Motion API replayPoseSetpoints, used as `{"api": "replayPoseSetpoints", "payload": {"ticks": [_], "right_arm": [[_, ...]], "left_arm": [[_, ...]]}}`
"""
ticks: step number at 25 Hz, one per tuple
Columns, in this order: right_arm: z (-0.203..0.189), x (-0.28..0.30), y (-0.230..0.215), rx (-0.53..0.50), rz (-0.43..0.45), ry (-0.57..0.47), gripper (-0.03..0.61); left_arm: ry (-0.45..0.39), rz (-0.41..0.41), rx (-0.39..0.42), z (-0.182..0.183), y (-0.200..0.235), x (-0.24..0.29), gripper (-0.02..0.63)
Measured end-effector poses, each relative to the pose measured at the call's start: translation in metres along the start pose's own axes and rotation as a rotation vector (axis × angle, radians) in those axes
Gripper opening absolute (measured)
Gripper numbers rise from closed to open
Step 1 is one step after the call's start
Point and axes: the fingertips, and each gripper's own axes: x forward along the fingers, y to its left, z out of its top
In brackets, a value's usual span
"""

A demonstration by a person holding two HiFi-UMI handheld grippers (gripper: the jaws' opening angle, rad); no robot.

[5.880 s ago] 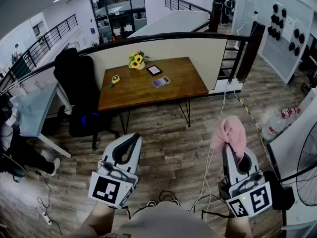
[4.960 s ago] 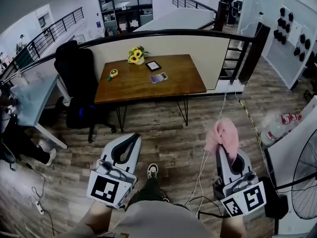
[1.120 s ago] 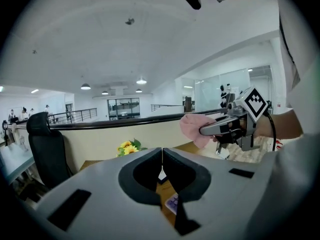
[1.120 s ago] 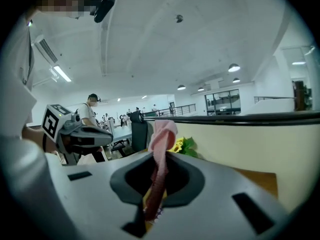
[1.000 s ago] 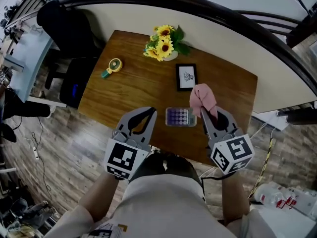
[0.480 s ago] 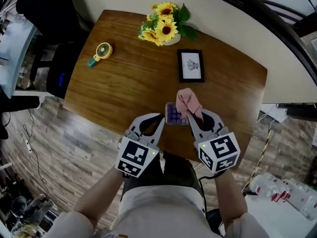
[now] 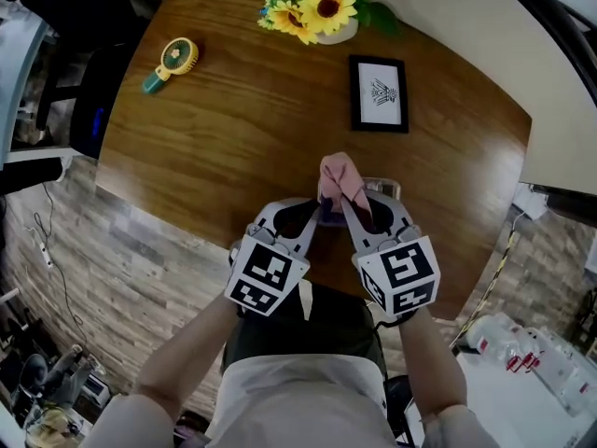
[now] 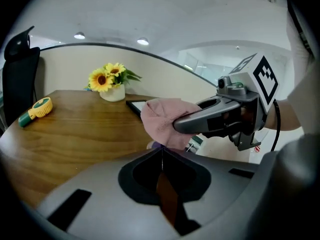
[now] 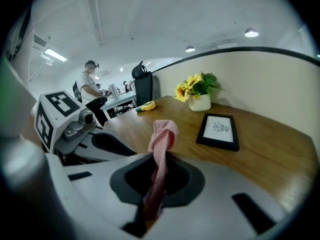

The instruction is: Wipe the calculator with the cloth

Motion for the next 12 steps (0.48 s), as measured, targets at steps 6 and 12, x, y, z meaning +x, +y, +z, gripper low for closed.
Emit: {"api": "replayPoseSetpoints", "payload": {"ticks": [6, 12], "right_arm": [[-0.019, 0.02, 0.008, -0.003, 0.031, 0.038, 0.028], [-0.031, 0.031, 0.004, -0.08, -0.007, 0.104, 0.028]], "left_arm": [[0.008, -0.044, -0.04, -0.017, -0.008, 0.017, 0.011], [0.011, -0.042, -0.089, -0.021, -0.007, 0.018, 0.008]]}}
